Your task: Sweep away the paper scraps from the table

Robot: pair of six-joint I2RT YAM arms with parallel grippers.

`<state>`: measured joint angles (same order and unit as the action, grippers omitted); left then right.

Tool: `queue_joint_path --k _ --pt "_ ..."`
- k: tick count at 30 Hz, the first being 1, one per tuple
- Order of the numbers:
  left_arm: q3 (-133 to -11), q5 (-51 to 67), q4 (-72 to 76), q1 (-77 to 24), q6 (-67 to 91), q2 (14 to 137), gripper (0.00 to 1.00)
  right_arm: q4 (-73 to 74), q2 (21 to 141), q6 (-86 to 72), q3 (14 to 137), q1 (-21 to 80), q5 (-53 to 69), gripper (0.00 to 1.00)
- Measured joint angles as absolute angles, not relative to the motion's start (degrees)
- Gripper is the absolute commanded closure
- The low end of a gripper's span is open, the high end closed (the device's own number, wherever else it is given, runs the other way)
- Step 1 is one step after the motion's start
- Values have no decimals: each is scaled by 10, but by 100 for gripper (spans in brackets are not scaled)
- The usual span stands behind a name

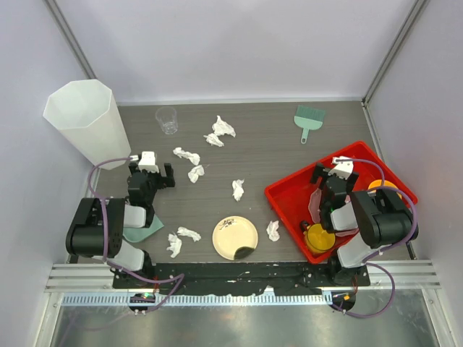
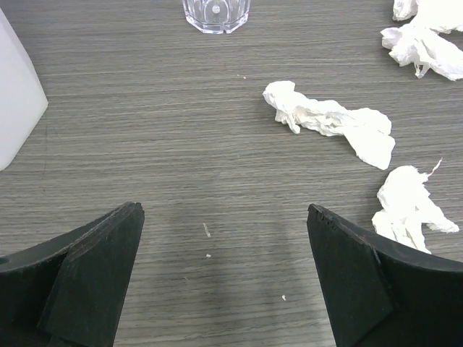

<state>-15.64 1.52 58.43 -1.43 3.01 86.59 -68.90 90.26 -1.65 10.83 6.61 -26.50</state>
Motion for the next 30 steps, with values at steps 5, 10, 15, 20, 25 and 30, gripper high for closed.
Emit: queue_joint_path --k 5,10,15,20,25,30 --pt "-156 15 584 -14 30 866 0 -689 901 -18 108 66 -268 0" --pt "-156 15 584 -14 30 866 0 -613 817 -22 115 66 -272 0" --pt "-168 15 553 -14 30 859 0 -509 659 -47 157 66 -266 2" --pt "-262 28 421 -14 27 831 0 -341 613 -93 314 66 -210 9" --pt "-313 79 323 -14 6 796 0 -145 717 -135 578 66 -151 9" --pt "-408 123 146 -14 -33 784 0 22 889 -151 798 71 -133 9"
